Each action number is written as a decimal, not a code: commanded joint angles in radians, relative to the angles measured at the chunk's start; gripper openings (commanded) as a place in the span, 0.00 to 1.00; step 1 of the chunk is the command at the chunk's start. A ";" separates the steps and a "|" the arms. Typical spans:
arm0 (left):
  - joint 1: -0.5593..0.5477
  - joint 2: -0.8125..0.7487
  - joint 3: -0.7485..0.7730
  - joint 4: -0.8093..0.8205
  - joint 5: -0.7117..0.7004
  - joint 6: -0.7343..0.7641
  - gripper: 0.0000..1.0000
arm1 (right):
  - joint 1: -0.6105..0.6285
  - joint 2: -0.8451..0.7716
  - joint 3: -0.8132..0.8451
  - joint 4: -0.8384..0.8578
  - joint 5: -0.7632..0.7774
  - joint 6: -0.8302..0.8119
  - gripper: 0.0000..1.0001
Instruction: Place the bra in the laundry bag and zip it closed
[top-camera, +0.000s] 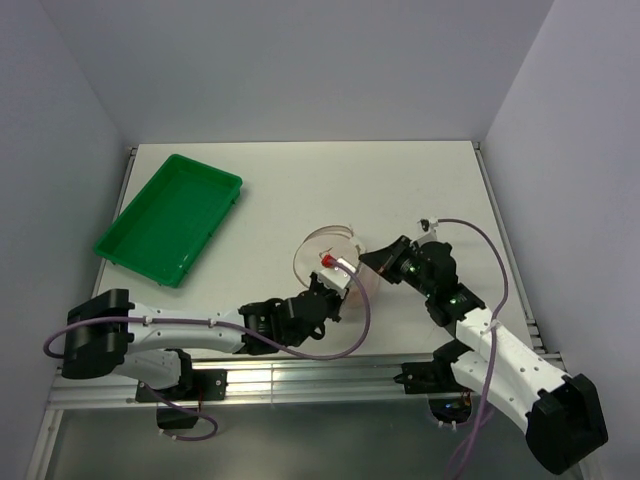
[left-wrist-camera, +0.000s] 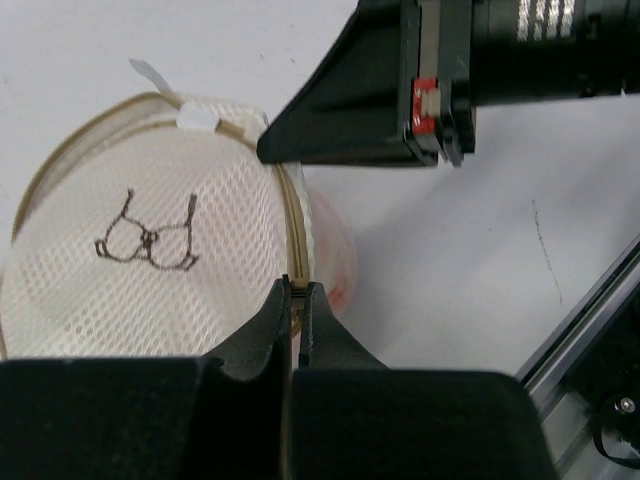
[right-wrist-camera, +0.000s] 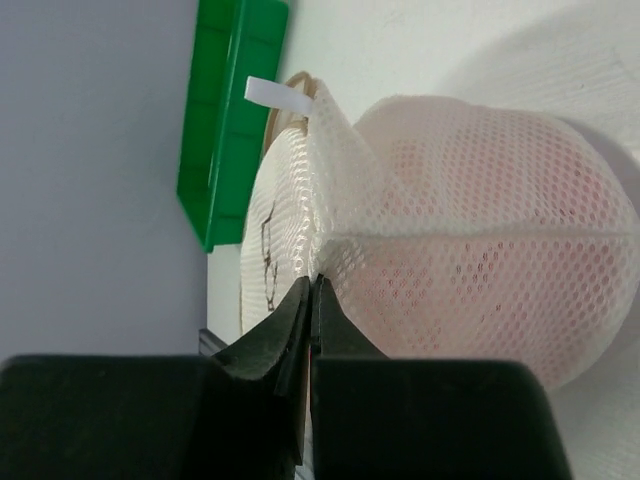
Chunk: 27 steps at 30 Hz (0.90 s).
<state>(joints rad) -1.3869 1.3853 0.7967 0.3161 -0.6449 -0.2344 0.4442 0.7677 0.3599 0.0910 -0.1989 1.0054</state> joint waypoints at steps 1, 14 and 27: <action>-0.026 -0.055 -0.031 0.006 0.004 -0.045 0.00 | -0.071 0.047 0.005 0.179 -0.040 0.005 0.00; -0.038 -0.215 -0.108 -0.144 -0.197 -0.075 0.00 | -0.268 0.145 0.208 0.038 -0.217 -0.167 0.00; 0.031 -0.163 -0.132 0.001 0.115 -0.284 0.09 | -0.285 0.162 0.234 0.036 -0.303 -0.191 0.00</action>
<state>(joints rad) -1.3808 1.1828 0.6846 0.2028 -0.6769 -0.4103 0.1631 0.9653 0.5835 0.0937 -0.4767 0.8272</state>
